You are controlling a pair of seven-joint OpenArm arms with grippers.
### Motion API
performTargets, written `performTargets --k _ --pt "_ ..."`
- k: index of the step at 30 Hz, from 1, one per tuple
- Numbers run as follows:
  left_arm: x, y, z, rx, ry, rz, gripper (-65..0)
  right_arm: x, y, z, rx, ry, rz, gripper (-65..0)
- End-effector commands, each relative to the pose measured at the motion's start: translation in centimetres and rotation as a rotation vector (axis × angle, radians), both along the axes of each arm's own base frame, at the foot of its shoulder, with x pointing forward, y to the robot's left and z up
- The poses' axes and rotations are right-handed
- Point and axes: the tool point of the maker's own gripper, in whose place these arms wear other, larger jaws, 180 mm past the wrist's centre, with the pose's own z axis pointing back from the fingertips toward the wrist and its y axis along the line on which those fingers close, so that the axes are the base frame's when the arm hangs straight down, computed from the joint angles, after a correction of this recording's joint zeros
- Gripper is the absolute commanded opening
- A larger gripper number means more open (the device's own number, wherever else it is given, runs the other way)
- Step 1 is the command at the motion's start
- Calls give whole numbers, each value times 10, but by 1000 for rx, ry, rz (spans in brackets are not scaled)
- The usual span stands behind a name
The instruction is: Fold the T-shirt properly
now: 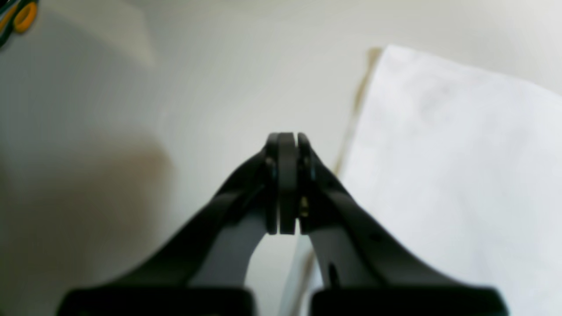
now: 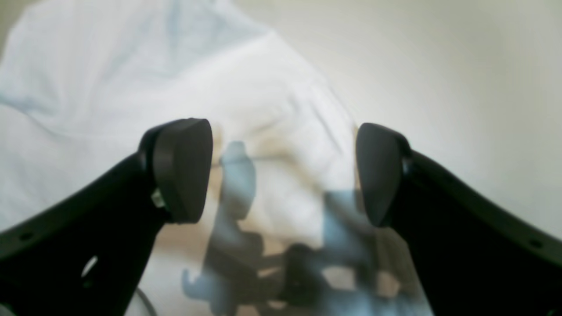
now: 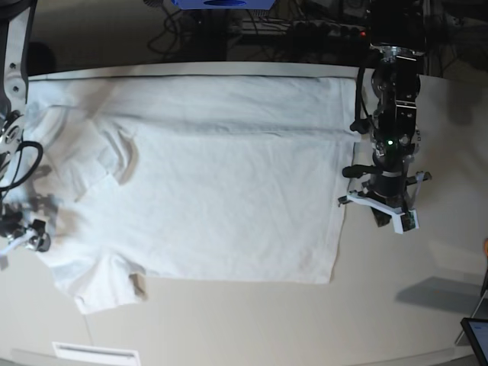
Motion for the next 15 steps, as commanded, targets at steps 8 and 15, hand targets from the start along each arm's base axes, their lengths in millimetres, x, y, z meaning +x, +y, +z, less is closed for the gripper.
performTargets --k 8,15 --pt "-2 -75 5 -105 -55 -140 -650 -14 -48 46 -290 -49 36 -650" --pt "-22 -103 -13 -154 -6 -178 -650 -65 -31 40 -479 27 112 -647"
